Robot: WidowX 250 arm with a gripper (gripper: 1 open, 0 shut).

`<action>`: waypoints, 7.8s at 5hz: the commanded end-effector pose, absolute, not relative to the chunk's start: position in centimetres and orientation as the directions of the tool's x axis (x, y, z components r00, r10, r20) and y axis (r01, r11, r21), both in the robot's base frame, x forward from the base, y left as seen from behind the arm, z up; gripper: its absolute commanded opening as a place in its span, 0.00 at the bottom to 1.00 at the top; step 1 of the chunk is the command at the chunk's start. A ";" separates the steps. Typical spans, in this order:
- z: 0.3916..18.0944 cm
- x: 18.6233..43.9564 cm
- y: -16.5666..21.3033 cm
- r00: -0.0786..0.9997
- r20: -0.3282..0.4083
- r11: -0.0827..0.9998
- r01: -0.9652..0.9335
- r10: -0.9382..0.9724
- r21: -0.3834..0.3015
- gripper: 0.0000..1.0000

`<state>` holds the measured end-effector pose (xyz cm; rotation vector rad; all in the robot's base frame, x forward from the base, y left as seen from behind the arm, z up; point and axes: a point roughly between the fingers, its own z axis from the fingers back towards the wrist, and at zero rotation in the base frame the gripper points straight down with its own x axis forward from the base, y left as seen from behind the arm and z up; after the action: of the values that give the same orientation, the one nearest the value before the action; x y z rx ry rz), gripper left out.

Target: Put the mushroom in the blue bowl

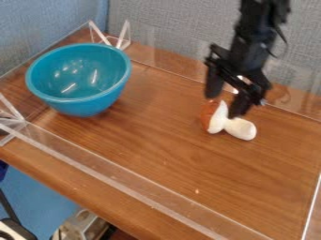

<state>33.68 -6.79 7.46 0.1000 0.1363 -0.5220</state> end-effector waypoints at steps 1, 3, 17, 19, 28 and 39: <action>8.1 35.2 -7.7 0.814 -0.114 0.810 0.580 -0.570 0.089 1.00; 6.4 35.9 -6.3 0.736 -0.135 0.732 0.676 -0.663 0.086 1.00; 4.1 38.1 -3.5 0.649 -0.126 0.657 0.754 -0.750 -0.027 0.00; 6.9 37.9 -3.2 0.709 -0.090 0.714 0.700 -0.699 -0.028 0.00; 15.2 36.7 10.1 0.999 0.040 0.999 -0.007 0.009 -0.048 0.00; 12.5 36.1 17.6 0.918 0.065 0.920 -0.390 0.391 -0.034 1.00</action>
<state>36.46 17.12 8.66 -0.0508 0.0262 0.3897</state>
